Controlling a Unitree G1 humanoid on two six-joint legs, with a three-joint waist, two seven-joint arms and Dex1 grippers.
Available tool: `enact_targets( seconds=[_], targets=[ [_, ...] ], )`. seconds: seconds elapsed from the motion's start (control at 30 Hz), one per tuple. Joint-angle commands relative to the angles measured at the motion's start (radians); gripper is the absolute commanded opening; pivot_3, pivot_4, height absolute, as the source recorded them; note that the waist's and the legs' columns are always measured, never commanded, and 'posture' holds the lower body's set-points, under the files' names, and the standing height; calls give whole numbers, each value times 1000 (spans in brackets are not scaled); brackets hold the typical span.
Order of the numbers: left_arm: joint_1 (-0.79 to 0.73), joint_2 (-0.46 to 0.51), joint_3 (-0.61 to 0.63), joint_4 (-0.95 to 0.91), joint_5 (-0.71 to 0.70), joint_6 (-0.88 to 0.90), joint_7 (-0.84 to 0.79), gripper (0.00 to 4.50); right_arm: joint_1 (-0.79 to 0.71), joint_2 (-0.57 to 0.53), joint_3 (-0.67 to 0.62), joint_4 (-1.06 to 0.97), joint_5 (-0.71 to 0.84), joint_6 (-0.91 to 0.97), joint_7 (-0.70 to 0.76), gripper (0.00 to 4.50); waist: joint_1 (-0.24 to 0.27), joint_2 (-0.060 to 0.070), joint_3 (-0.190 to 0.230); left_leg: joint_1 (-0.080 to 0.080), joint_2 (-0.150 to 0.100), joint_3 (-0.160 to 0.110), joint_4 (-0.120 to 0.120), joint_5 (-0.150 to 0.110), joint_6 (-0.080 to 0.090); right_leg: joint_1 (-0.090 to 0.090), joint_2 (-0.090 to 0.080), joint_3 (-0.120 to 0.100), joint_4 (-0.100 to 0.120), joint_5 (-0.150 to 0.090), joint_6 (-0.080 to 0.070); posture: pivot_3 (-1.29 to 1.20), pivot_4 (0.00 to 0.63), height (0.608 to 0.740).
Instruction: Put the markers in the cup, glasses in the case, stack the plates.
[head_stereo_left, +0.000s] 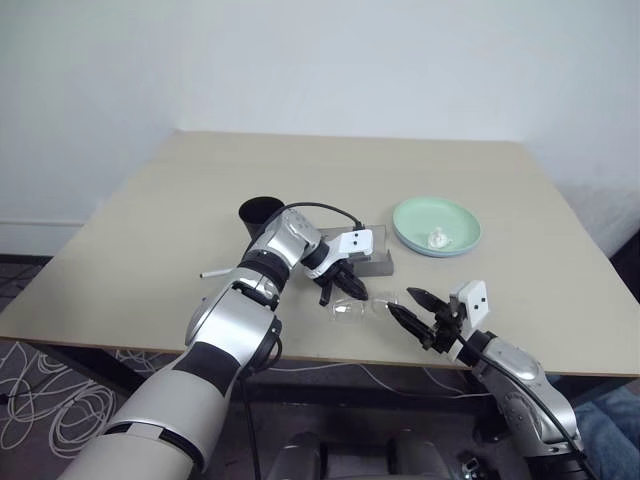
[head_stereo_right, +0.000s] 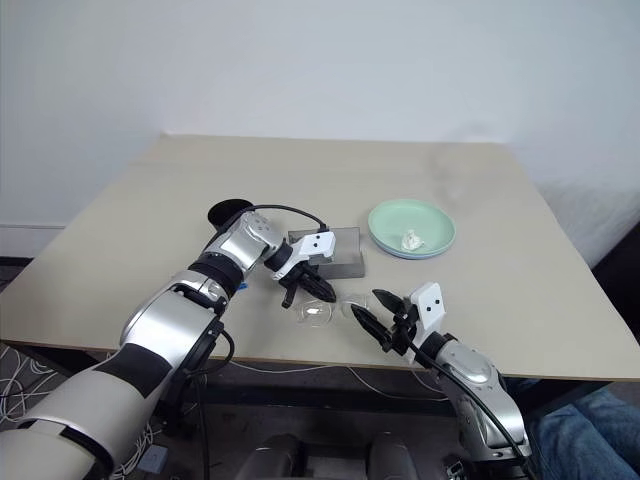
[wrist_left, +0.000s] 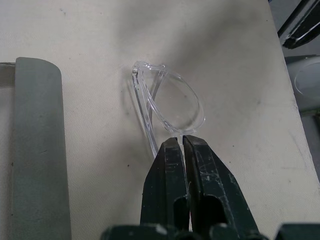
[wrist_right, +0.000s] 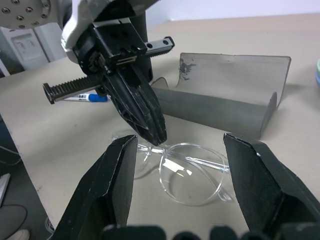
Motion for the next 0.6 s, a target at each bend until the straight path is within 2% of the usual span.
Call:
enact_targets(
  seconds=[0.03,0.47,0.57,0.6],
  targets=[
    [-16,4,9,-7,7,-7,-21,29,-26,5,-5,-14,-4,-24,-9,2987,0,0,0,0,0,0,0,0,0,0,0,0,0,0,0,0,0,740],
    [-14,-6,6,-7,19,-1,-28,29,-31,13,-7,3,-19,-34,-15,2987,0,0,0,0,0,0,0,0,0,0,0,0,0,0,0,0,0,740],
    [-14,-7,6,-8,22,-5,-16,612,-33,15,-5,8,-22,-37,-16,2987,0,0,0,0,0,0,0,0,0,0,0,0,0,0,0,0,0,740],
    [-13,-8,7,-8,23,-7,-12,940,-34,16,-5,10,-22,-38,-17,2987,0,0,0,0,0,0,0,0,0,0,0,0,0,0,0,0,0,740]
  ],
)
